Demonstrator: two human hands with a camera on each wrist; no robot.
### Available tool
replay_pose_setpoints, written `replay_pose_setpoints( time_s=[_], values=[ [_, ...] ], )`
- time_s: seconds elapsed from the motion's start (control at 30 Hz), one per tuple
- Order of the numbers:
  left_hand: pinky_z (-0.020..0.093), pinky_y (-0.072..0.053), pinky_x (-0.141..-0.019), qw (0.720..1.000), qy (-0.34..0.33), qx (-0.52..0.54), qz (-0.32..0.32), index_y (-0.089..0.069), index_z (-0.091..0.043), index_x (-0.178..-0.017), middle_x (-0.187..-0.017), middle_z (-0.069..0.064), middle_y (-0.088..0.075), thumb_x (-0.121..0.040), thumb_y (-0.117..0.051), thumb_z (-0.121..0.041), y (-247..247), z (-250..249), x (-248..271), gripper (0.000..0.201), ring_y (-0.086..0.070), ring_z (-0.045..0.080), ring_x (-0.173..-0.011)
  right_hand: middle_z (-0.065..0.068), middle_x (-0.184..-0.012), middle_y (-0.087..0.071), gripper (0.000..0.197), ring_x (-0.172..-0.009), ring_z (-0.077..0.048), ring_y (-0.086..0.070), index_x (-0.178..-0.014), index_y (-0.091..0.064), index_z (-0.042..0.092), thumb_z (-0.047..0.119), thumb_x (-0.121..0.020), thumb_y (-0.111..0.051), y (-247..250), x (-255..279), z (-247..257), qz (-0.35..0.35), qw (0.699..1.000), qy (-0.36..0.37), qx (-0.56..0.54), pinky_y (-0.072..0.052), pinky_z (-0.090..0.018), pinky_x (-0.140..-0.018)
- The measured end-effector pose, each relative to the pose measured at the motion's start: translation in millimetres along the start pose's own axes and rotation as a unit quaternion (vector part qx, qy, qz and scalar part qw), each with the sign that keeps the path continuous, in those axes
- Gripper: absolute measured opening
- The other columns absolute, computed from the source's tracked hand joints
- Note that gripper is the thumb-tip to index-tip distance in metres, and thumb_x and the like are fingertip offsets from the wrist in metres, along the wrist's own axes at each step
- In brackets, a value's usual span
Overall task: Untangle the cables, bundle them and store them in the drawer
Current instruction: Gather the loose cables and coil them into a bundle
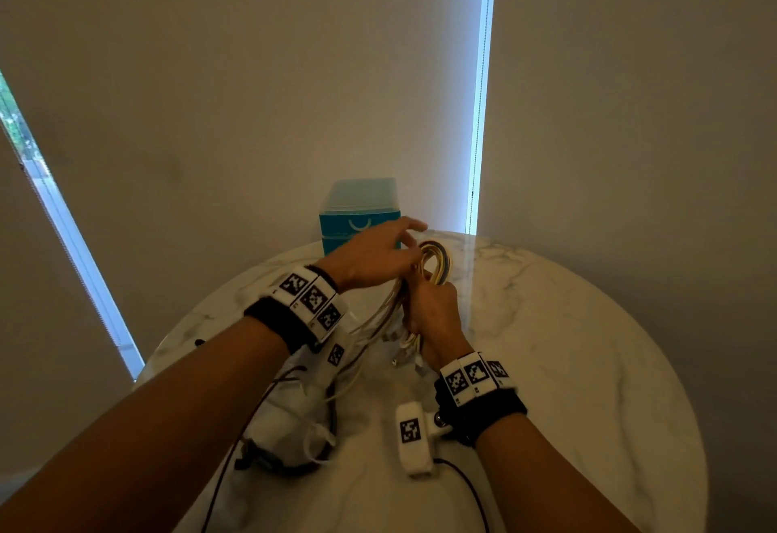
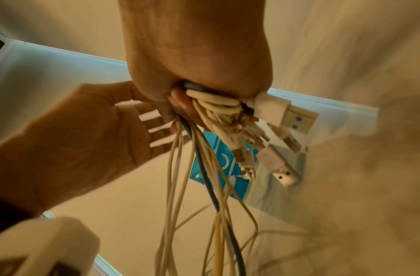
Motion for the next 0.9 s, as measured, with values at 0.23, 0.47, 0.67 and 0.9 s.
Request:
replay_pose_setpoints(
  time_s=[0.23, 0.47, 0.67, 0.9],
  values=[
    [0.038, -0.061, -0.094, 0.964, -0.103, -0.242, 0.033, -0.068, -0.035, -0.138, -0.124, -0.004, -0.075, -0.096, -0.070, -0.027, 25, -39, -11, 0.042, -0.068, 0.012, -0.098, -0.005, -0.060, -0.054, 0.031, -0.045, -0.011, -0.050, -0.074, -0.058, 0.012, 0.015, -0.104, -0.066, -1, 1, 2, 0.025, 0.998, 0.045, 0.033, -0.037, -0.028, -0.055],
    [0.026, -0.043, -0.064, 0.889, -0.171, -0.425, -0.013, -0.075, -0.038, -0.117, -0.108, -0.009, -0.073, -0.095, -0.070, -0.032, 30, -53, -11, 0.024, -0.070, 0.015, -0.093, -0.006, -0.063, -0.063, 0.027, -0.054, -0.020, -0.056, -0.082, -0.066, 0.014, 0.034, -0.093, -0.080, -6, 21, 17, 0.042, 0.993, 0.075, 0.075, -0.048, -0.031, -0.051],
    [0.033, -0.033, -0.068, 0.803, -0.214, -0.548, -0.095, -0.072, -0.031, -0.116, -0.106, -0.006, -0.074, -0.099, -0.062, -0.030, 29, -60, -10, 0.019, -0.070, 0.018, -0.090, -0.010, -0.069, -0.070, 0.047, -0.054, -0.025, -0.063, -0.099, -0.073, 0.012, 0.050, -0.077, -0.089, -8, 23, 18, 0.059, 0.992, 0.057, 0.094, -0.055, -0.030, -0.047],
    [0.032, -0.035, -0.060, 0.771, -0.302, -0.551, -0.101, -0.073, -0.025, -0.099, -0.101, -0.001, -0.070, -0.086, -0.077, -0.013, 31, -69, -8, 0.018, -0.065, 0.022, -0.079, -0.001, -0.052, -0.058, 0.029, -0.042, -0.015, -0.048, -0.076, -0.065, 0.012, 0.034, -0.093, -0.074, -6, 19, 22, 0.108, 0.982, 0.065, 0.142, -0.043, -0.026, -0.044]
  ],
)
Point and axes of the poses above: each hand's wrist, its own x-axis away from the middle knuckle, its own y-axis out of the back of the hand, z = x × y, the point moved 1 cm from there along -x, towards the middle knuckle
